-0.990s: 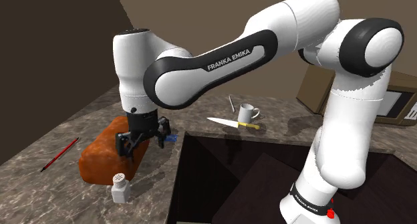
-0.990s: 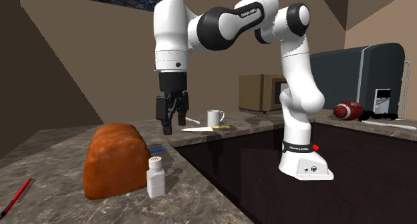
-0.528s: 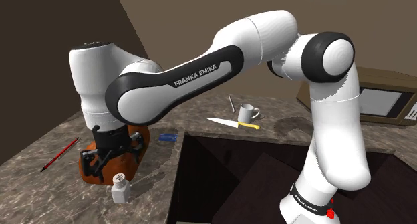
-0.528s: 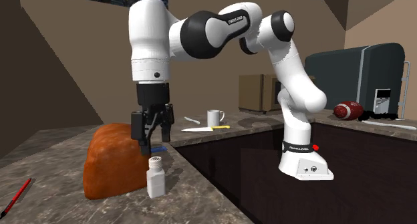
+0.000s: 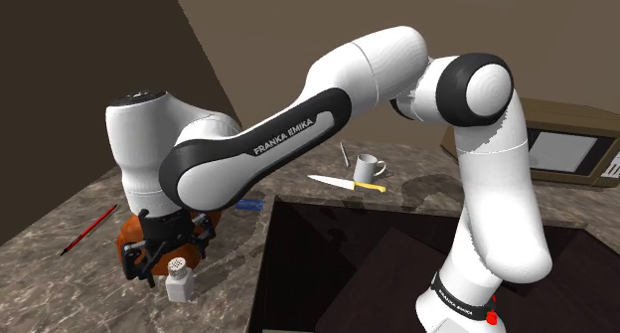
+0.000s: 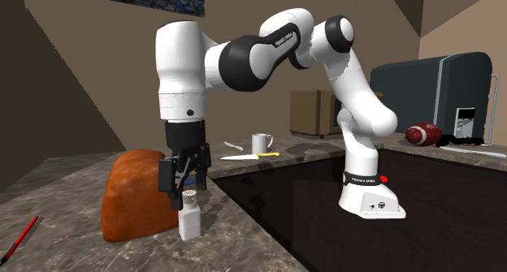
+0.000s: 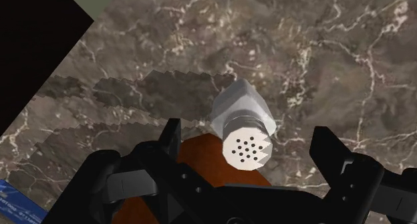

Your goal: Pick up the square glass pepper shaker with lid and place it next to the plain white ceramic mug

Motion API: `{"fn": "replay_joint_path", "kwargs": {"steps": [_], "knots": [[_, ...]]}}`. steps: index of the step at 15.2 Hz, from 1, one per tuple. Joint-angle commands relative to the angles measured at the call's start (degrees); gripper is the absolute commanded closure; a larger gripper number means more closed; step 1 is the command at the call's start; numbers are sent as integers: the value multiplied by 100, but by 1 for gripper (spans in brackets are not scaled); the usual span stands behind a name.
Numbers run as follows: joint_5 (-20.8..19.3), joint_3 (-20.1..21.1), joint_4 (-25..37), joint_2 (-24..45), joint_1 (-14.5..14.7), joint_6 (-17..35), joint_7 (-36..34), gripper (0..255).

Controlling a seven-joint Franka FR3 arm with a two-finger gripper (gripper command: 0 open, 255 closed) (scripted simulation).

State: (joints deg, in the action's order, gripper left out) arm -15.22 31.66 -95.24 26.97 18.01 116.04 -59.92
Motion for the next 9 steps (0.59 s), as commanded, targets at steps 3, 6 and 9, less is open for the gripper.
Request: {"fn": "replay_joint_path", "kwargs": {"steps": [3, 6, 9], "knots": [[-8, -3, -16, 9, 4, 26, -7, 0], [-7, -3, -15, 9, 3, 25, -7, 0], [-7, -3, -15, 9, 3, 25, -7, 255]]}}
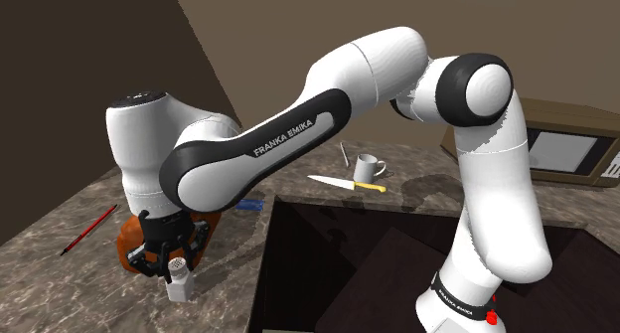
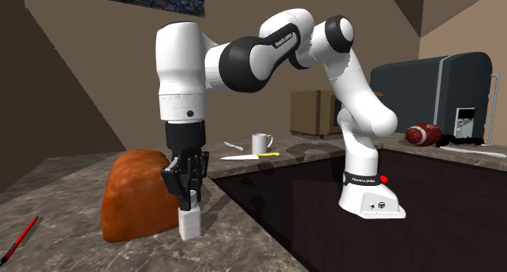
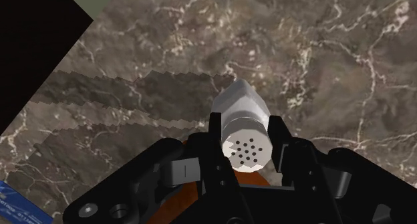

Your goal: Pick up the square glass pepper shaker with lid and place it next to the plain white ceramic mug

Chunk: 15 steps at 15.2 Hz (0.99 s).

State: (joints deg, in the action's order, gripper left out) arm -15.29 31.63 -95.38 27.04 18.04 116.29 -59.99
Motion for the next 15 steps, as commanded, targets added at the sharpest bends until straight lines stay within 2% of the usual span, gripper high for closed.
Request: {"fn": "replay_joint_path", "kwargs": {"steps": [1, 7, 15], "knots": [[0, 0, -1, 1, 0, 0, 0, 255], [0, 0, -1, 2, 1, 1, 0, 255], [146, 78, 321, -217, -28, -508, 93, 255]]}}
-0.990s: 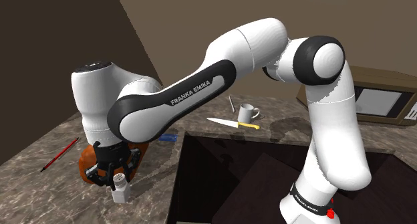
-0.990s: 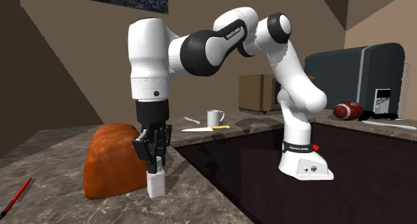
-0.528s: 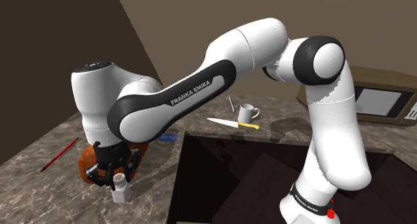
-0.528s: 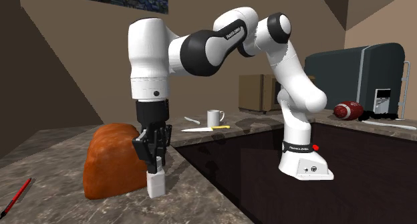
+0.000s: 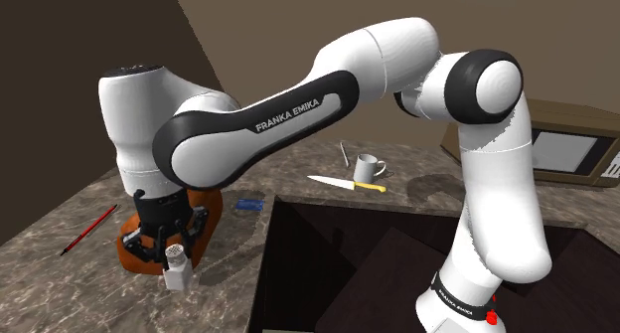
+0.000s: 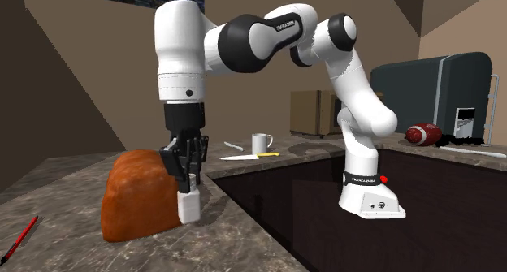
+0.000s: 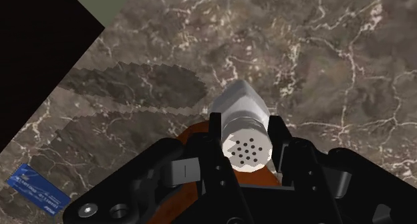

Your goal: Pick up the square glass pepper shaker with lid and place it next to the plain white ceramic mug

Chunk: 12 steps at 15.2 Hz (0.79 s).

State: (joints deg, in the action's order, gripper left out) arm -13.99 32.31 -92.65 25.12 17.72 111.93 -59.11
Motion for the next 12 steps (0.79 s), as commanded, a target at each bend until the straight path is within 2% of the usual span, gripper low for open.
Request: {"fn": "replay_joint_path", "kwargs": {"steps": [1, 12], "knots": [[32, 18, 95, -47, 2, -137, 14, 255], [153, 84, 725, -213, 26, -902, 103, 255]]}}
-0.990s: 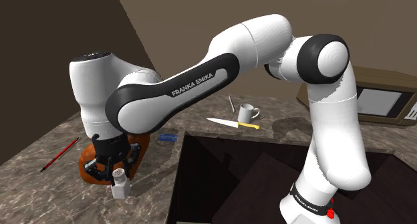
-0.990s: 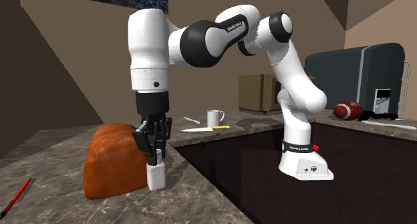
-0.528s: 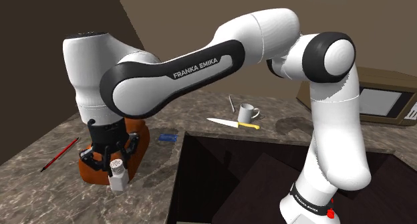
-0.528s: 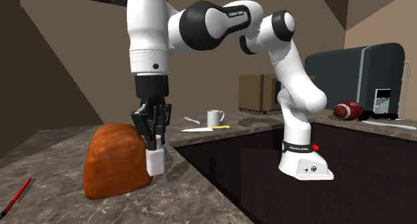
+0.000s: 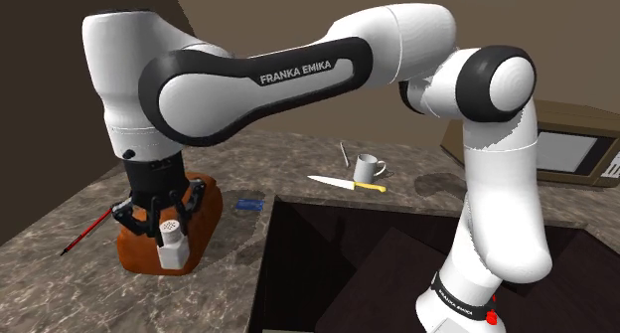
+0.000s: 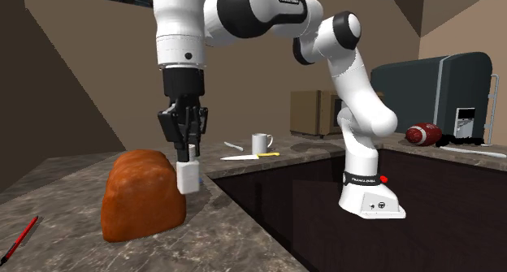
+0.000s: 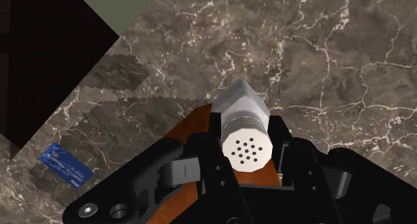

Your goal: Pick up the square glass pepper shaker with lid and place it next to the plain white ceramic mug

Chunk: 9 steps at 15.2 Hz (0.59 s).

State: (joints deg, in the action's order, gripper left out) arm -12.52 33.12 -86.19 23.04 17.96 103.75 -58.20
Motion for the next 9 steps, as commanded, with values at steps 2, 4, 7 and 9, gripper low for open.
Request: {"fn": "replay_joint_path", "kwargs": {"steps": [2, 4, 7, 9], "knots": [[18, 10, 217, -18, 16, -232, 24, 255], [26, 17, 364, -25, 32, -382, 34, 255], [31, 25, 601, -23, 62, -614, 46, 255], [30, 30, 771, -13, 87, -773, 53, 255]]}}
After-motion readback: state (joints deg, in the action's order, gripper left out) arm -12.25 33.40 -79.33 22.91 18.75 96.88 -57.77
